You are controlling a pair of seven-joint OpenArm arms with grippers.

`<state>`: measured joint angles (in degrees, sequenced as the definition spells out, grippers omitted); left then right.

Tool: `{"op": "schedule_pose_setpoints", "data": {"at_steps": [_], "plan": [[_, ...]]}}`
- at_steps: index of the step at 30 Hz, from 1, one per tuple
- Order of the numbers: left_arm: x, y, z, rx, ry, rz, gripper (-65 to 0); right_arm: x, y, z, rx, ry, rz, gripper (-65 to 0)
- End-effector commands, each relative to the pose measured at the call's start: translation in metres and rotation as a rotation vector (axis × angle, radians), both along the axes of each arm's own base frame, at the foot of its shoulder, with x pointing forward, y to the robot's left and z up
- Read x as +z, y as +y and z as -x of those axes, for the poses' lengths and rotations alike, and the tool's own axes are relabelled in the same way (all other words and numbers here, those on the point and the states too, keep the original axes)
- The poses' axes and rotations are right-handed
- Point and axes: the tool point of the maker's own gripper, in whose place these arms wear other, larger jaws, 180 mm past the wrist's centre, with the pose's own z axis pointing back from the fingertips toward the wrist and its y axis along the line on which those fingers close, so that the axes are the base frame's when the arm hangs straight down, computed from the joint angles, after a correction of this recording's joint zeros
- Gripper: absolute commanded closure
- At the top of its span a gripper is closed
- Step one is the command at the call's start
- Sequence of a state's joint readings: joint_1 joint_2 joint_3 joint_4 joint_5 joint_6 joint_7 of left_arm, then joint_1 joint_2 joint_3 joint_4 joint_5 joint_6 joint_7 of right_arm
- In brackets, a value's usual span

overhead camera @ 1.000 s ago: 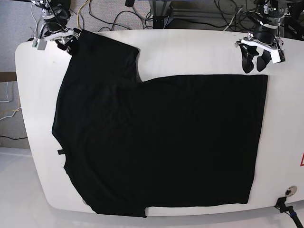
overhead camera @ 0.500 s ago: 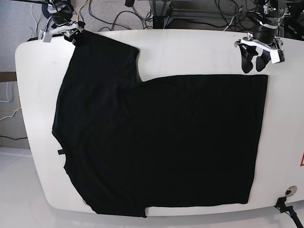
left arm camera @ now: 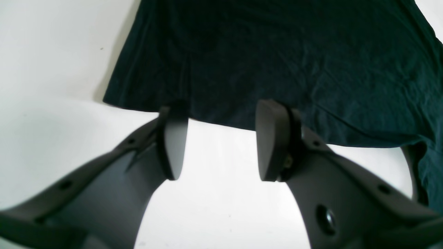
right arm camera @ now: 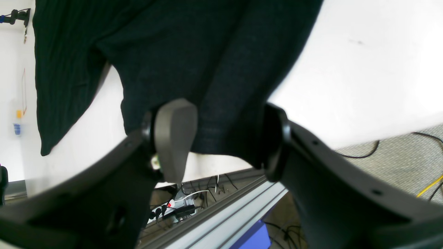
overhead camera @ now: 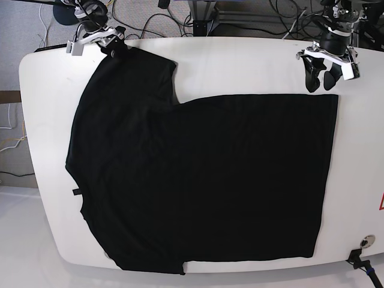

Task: Fold the T-shirt properly
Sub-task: 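Lower both grippers to the shirt's shoulder corners, then grasp the shirt corner with the left gripper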

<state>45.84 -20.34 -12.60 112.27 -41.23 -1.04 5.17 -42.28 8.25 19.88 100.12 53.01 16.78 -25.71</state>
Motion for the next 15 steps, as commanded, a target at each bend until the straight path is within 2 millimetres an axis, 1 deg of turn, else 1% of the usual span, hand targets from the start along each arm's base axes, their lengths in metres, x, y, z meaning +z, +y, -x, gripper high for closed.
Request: {"op": "schedule_pose_setpoints", "data": {"at_steps": [1, 5, 6, 7, 8, 10, 11, 13, 15], "plan": [[0.008, 0.000, -0.002, -0.006, -0.029, -0.005, -29.5, -0.002, 0.000, 0.005, 0.012, 0.027, 0.006, -31.8], [0.008, 0.000, -0.002, -0.006, -0.029, -0.005, -29.5, -0.003, -0.002, 0.005, 0.011, 0.029, 0.011, -31.6], [0.009, 0.000, -0.003, -0.006, -0.031, -0.005, -29.5, -0.002, -0.002, 0.005, 0.013, 0.027, 0.011, -30.0], [0.009, 0.000, -0.003, -0.006, -0.031, -0.005, -29.5, -0.002, -0.002, 0.005, 0.013, 0.027, 0.011, -26.5], [0.009, 0.000, -0.003, -0.006, -0.031, -0.005, -29.5, -0.002, -0.002, 0.005, 0.013, 0.027, 0.011, -21.2], [0.009, 0.000, -0.003, -0.006, -0.032, -0.005, -29.5, -0.001, -0.002, 0.001, 0.013, 0.017, 0.011, -5.7], [0.010, 0.001, -0.005, -0.006, -0.039, -0.005, -29.5, -0.001, -0.002, -0.002, 0.013, 0.011, 0.010, 0.0], [0.010, 0.002, -0.009, -0.004, -0.042, -0.006, -29.9, -0.001, -0.002, -0.003, 0.014, 0.008, 0.010, 0.0], [0.005, 0.013, -0.009, 0.017, -0.016, -0.018, -30.1, -0.001, -0.002, -0.003, 0.014, 0.008, 0.010, 0.0]]}}
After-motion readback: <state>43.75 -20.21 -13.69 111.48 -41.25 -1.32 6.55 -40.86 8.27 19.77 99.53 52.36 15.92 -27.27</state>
